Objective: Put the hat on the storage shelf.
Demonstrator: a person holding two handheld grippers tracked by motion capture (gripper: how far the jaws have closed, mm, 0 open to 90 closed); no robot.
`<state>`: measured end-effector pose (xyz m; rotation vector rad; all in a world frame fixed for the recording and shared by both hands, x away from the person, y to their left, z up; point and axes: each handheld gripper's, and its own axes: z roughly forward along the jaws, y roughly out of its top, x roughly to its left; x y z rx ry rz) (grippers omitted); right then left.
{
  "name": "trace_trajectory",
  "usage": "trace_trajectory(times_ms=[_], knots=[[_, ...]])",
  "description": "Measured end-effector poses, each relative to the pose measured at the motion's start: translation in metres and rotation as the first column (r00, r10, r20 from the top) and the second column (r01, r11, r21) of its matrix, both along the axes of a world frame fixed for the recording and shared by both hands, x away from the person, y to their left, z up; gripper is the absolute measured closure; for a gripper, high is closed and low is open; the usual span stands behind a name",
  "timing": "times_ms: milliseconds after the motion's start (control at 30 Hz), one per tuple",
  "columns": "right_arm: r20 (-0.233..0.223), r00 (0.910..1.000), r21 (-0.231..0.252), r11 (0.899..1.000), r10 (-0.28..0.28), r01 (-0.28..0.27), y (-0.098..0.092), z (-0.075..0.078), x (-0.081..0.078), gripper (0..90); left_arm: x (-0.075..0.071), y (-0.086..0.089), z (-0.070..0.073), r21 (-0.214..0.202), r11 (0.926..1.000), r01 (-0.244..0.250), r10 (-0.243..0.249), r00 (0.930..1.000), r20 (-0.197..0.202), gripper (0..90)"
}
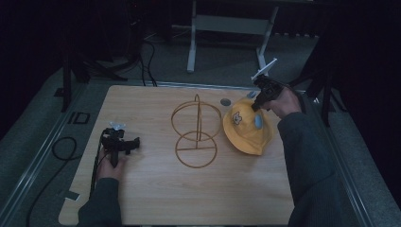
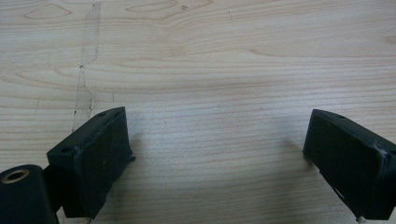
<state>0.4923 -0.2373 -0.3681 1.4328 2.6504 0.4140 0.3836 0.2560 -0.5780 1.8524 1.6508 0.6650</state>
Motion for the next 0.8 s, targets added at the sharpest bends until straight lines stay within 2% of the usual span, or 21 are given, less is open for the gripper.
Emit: trace_trajectory(times_ms=[533, 800], knots=[[0.064, 0.9955, -0.023, 0.997, 0.070, -0.069, -0.001, 0.030, -0.014, 84.3, 0.000, 0.000, 0.000, 0.000, 1.0000, 0.000, 0.000, 1.0000, 0.000, 7.3], [0.087, 0.9845, -0.038, 0.988, 0.152, -0.149, -0.001, 0.042, -0.027, 84.3, 0.000, 0.000, 0.000, 0.000, 1.0000, 0.000, 0.000, 1.0000, 0.000, 7.3]])
